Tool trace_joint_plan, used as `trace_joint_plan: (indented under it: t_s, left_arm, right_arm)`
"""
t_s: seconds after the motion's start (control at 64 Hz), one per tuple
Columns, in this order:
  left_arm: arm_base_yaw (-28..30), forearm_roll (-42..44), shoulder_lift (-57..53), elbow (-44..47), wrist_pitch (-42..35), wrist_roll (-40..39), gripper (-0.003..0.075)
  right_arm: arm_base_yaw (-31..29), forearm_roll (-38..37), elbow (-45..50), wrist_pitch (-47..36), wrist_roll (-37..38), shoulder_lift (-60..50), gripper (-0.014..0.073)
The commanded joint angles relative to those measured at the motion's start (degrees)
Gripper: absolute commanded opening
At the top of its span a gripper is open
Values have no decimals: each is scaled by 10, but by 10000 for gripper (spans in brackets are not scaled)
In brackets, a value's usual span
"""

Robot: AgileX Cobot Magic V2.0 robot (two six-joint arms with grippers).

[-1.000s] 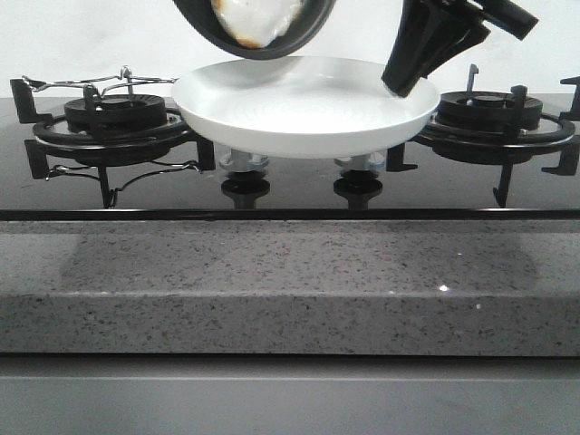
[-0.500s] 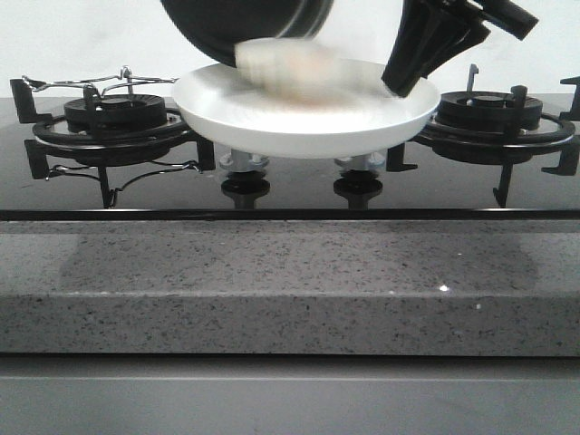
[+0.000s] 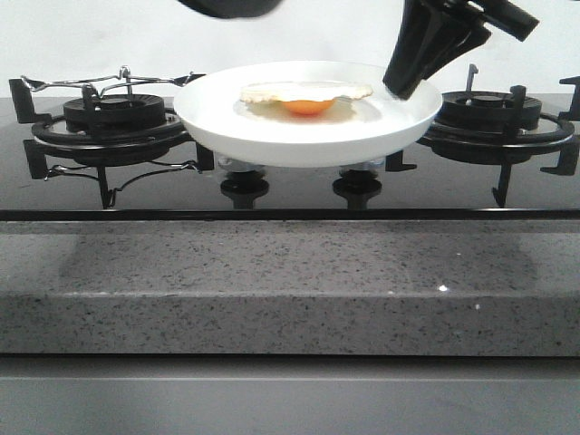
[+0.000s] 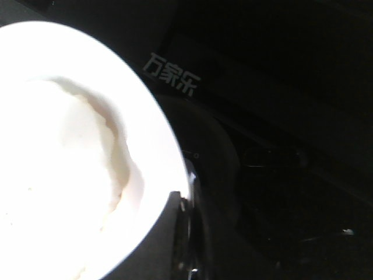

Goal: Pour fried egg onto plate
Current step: 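Return the empty pan to its burner with the left gripper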

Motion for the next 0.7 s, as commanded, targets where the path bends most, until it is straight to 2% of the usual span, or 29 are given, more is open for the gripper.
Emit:
trace_joint_plan:
  t_s: [0.0,0.078,0.188,0.281,0.453,0.688]
  left_arm:
    - [68,-123,-14,-6,-36,26,-19]
    - [136,-245,-2,7,8,100,-19]
    - [228,-441,30,23,112,214,-19]
    - [298,-574,72,36,204,255,-19]
    - [369,-642,143,45,231,253,-19]
    - [391,-710,223,45,273,253,-19]
  right_arm:
    - [-1,27,-15,-18,-4,-32,-58]
    - [-1,27,-15,-18,-4,-32,-58]
    - [-1,27,-15,-18,-4,-32,-58]
    - [-1,27,-15,-18,-4,-32,-58]
    - [-1,27,-15,-18,-4,-32,-58]
    - [-1,27,-15,-18,-4,-32,-58]
